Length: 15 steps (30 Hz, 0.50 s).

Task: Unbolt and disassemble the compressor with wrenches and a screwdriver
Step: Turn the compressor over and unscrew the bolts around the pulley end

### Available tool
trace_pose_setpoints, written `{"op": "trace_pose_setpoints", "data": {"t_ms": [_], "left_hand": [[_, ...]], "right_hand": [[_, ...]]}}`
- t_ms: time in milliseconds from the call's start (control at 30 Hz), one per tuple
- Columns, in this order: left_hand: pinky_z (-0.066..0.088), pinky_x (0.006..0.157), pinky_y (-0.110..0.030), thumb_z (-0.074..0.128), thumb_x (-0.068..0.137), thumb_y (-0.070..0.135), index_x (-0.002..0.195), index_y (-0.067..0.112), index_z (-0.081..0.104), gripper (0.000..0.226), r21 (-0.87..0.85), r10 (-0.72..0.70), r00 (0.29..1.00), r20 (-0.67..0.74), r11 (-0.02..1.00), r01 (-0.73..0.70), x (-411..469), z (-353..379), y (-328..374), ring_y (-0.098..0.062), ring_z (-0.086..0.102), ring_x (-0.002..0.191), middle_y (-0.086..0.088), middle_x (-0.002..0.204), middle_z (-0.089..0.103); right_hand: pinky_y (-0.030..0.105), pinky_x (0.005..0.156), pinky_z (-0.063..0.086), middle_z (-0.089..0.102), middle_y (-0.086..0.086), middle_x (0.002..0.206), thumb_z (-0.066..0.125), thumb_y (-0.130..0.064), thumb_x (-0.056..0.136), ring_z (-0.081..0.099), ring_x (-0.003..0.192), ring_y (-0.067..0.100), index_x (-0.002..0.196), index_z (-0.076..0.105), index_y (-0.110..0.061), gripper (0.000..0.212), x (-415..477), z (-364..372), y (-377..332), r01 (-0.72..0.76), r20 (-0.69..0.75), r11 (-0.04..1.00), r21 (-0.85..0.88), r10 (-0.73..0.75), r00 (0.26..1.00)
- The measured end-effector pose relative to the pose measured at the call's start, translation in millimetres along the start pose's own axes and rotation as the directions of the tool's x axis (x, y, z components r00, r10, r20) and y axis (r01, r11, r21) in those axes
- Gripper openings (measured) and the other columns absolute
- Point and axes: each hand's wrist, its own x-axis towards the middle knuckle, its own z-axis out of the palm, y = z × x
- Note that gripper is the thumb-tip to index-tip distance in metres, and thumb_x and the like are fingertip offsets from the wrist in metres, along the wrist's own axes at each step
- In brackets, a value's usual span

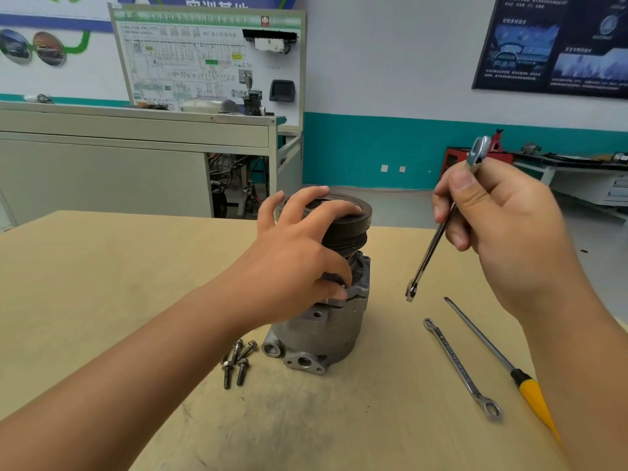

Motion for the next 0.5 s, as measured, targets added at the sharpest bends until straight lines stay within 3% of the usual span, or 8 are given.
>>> {"op": "trace_pose_setpoints", "data": {"t_ms": [167,300,500], "left_hand": [[0.005,0.109,-0.046,0.069,0.078,0.042,0.085,0.035,0.074,0.011,-0.103,-0.052,0.982,-0.183,0.994,0.033,7.2,-14.9,0.6,-0.027,0.016,0.138,0.001,0.142,0.041],[0.005,0.109,-0.044,0.067,0.077,0.044,0.083,0.038,0.074,0.011,-0.166,-0.087,0.979,-0.186,0.985,0.056,3.9,-24.5,-6.0,-0.021,0.015,0.138,0.008,0.138,0.040],[0.019,0.101,-0.043,0.048,0.068,0.062,0.082,0.047,0.067,0.028,-0.277,-0.209,0.964,-0.162,0.948,0.159,-37.0,-20.2,-27.0,-0.012,0.026,0.122,0.022,0.111,0.047]], "right_hand": [[0.012,0.051,0.040,0.057,-0.008,0.065,0.040,-0.024,0.099,0.043,0.048,0.004,0.080,0.055,-0.020,0.025,-3.6,0.5,-1.2,-0.012,0.012,1.000,-0.027,0.013,1.000],[0.014,0.051,0.041,0.059,-0.007,0.066,0.041,-0.029,0.095,0.044,0.049,0.005,0.080,0.056,-0.019,0.023,-7.3,-0.1,-2.1,-0.024,0.004,1.000,0.003,0.024,1.000],[0.016,0.051,0.044,0.060,-0.006,0.068,0.043,-0.042,0.083,0.047,0.050,0.007,0.080,0.057,-0.017,0.028,-16.2,4.8,4.3,-0.083,0.026,0.996,0.027,0.082,0.996]]}}
